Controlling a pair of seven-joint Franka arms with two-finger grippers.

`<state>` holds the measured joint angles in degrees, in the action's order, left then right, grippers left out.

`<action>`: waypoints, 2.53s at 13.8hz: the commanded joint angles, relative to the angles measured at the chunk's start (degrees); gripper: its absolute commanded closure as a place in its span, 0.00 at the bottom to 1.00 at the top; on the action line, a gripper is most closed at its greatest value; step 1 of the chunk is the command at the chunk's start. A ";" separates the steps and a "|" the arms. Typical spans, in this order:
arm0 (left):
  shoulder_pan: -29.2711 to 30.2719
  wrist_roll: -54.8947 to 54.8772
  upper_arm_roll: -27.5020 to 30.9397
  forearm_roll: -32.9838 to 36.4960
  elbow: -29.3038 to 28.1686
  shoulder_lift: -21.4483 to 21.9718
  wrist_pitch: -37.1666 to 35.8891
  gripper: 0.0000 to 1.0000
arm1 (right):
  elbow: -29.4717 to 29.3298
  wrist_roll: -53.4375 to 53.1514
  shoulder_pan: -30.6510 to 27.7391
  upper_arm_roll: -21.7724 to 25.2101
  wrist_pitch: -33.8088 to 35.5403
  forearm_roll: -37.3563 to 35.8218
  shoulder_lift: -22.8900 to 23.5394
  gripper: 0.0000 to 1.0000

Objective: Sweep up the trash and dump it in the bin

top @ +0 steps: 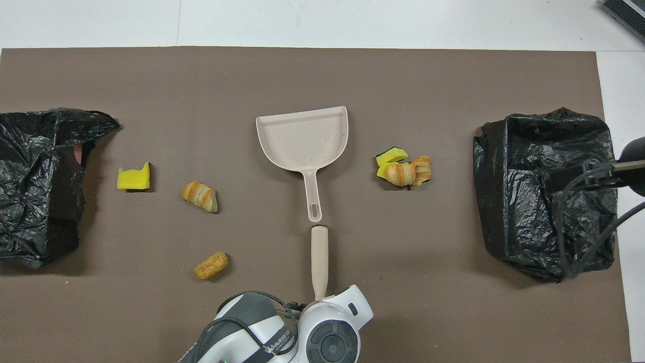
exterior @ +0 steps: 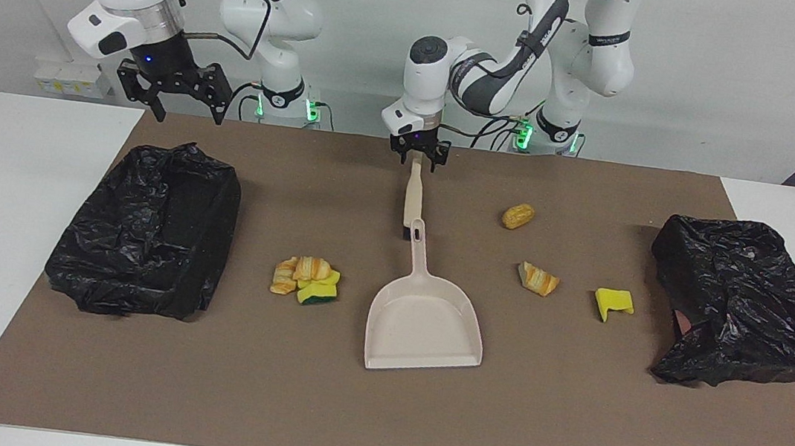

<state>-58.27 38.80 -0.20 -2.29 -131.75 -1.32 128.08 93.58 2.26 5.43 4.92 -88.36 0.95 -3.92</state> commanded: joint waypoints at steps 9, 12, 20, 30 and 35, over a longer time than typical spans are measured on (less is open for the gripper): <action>4.55 0.66 1.60 0.62 7.54 3.78 -23.11 1.00 | 2.13 -0.32 0.46 -0.44 -1.28 0.63 -1.01 0.00; 10.52 0.75 1.60 2.99 9.49 3.51 -27.36 1.00 | 2.04 -5.40 0.72 -5.60 -6.01 1.07 1.54 0.00; 21.61 17.24 1.60 5.10 9.58 3.86 -33.95 1.00 | 0.20 -30.18 3.26 -20.56 -21.12 0.55 16.29 0.00; 27.06 46.54 1.60 -6.83 -2.00 8.25 -20.44 1.00 | 0.54 -44.53 8.54 -29.97 -35.55 -15.89 30.37 0.00; 31.53 46.02 1.60 -10.88 -5.63 8.62 -8.67 1.00 | 0.72 -43.66 9.16 -30.15 -35.56 -15.89 32.04 0.00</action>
<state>-30.09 85.00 1.99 -11.06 -135.14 6.39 114.30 94.96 -41.21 14.72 -24.37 -123.73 -13.39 26.72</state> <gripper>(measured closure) 0.740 0.000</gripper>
